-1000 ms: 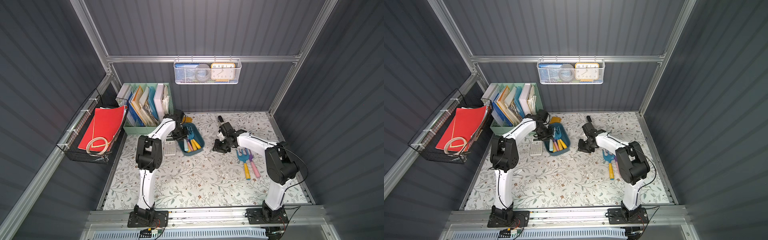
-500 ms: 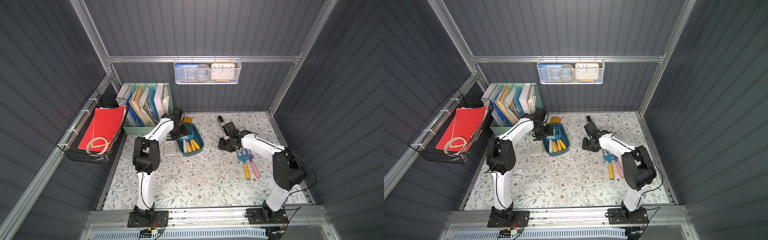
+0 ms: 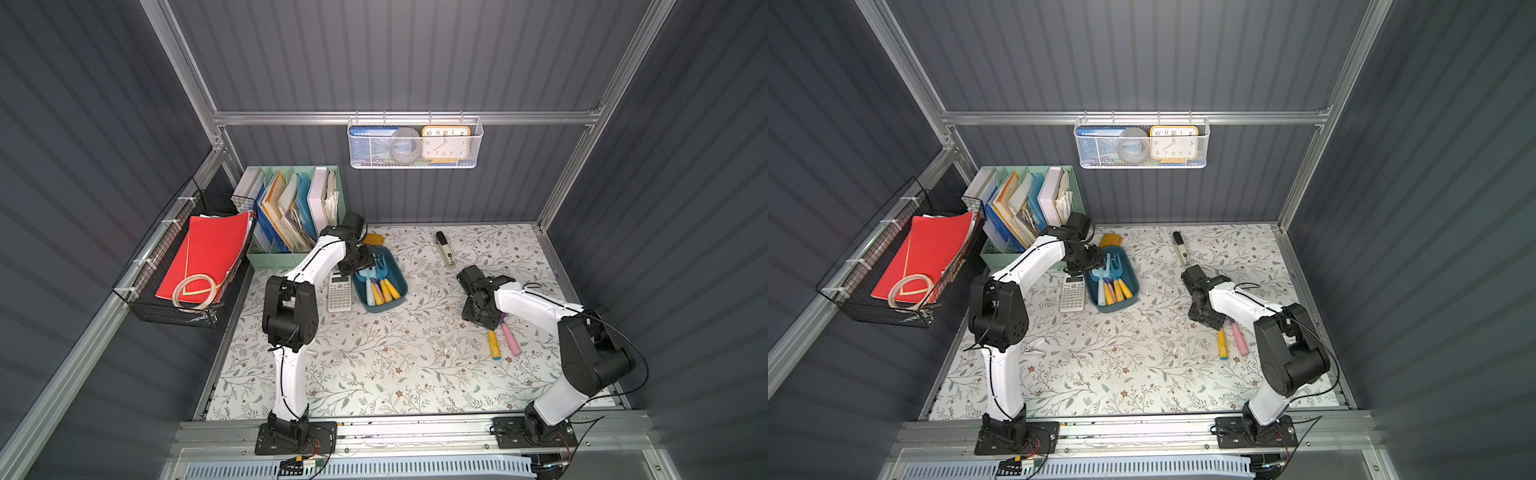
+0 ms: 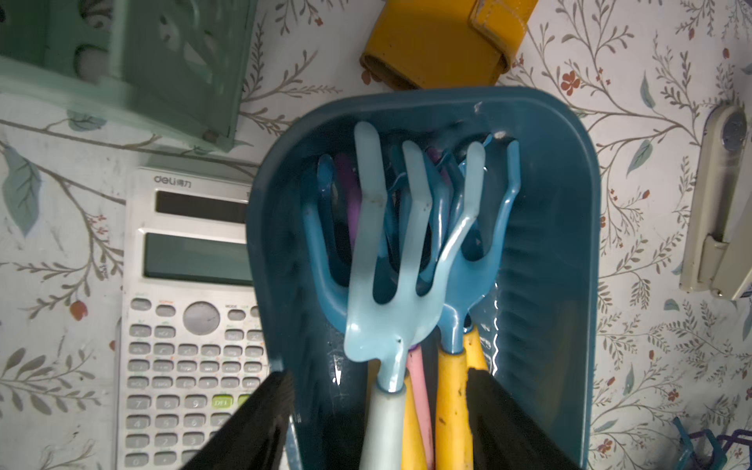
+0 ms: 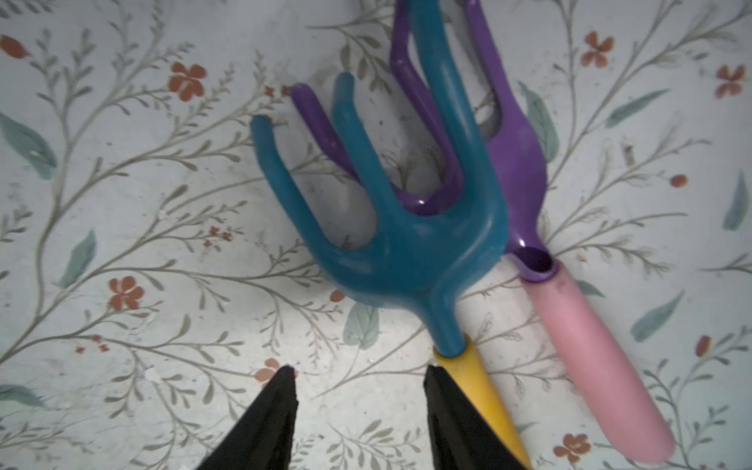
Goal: Put the rake into the storage box
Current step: Pick up the rake at the center of the board.
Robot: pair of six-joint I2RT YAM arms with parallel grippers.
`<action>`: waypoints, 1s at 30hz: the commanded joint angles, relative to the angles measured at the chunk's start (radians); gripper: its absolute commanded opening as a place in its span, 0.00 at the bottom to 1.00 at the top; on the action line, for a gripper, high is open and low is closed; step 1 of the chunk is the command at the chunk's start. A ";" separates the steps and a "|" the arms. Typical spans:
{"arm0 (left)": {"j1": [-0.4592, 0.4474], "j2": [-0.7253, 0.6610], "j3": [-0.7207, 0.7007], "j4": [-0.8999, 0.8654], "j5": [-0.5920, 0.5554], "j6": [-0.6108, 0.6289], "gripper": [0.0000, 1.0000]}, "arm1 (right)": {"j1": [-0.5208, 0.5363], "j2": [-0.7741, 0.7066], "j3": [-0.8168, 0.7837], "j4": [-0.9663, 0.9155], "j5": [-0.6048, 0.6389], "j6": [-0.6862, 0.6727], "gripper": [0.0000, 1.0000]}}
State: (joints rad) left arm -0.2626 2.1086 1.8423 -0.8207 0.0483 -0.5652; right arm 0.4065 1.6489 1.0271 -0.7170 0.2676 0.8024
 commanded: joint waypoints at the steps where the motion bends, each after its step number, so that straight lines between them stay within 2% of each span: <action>1: 0.003 -0.025 -0.007 0.005 0.007 0.021 0.73 | 0.002 -0.051 -0.015 -0.057 0.062 0.027 0.65; 3: 0.003 -0.024 -0.011 0.009 0.017 0.022 0.74 | 0.002 -0.075 -0.026 -0.059 0.071 0.036 0.72; 6: 0.003 -0.017 -0.012 0.010 0.038 0.025 0.74 | -0.010 -0.086 -0.059 -0.056 0.049 0.065 0.75; 11: 0.003 -0.007 -0.002 0.006 0.049 0.028 0.75 | -0.028 -0.061 -0.125 -0.005 -0.083 0.073 0.72; 15: 0.003 -0.001 -0.002 0.010 0.052 0.027 0.75 | -0.028 -0.013 -0.178 0.038 -0.213 0.079 0.65; 19: 0.003 0.004 -0.005 0.016 0.065 0.023 0.75 | -0.023 0.011 -0.182 0.059 -0.256 0.032 0.52; 21: 0.003 0.002 -0.007 0.020 0.070 0.021 0.75 | -0.021 0.014 -0.177 0.082 -0.287 0.007 0.36; 23: 0.003 0.001 -0.010 0.024 0.073 0.020 0.75 | -0.012 0.018 -0.160 0.091 -0.293 -0.011 0.16; 24: 0.003 -0.001 -0.011 0.025 0.073 0.019 0.75 | -0.006 0.024 -0.145 0.093 -0.294 -0.022 0.11; 26: 0.003 -0.004 -0.011 0.027 0.074 0.020 0.75 | 0.004 0.037 -0.111 0.096 -0.300 -0.043 0.04; 28: 0.004 -0.010 -0.011 0.033 0.094 0.028 0.79 | 0.016 0.050 -0.066 0.110 -0.325 -0.072 0.02; 30: 0.005 -0.013 -0.010 0.051 0.179 0.040 0.81 | 0.036 0.055 -0.010 0.139 -0.359 -0.108 0.02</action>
State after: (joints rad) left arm -0.2626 2.1086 1.8416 -0.7906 0.1383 -0.5507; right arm 0.4099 1.6745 0.9577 -0.6518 -0.0063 0.7620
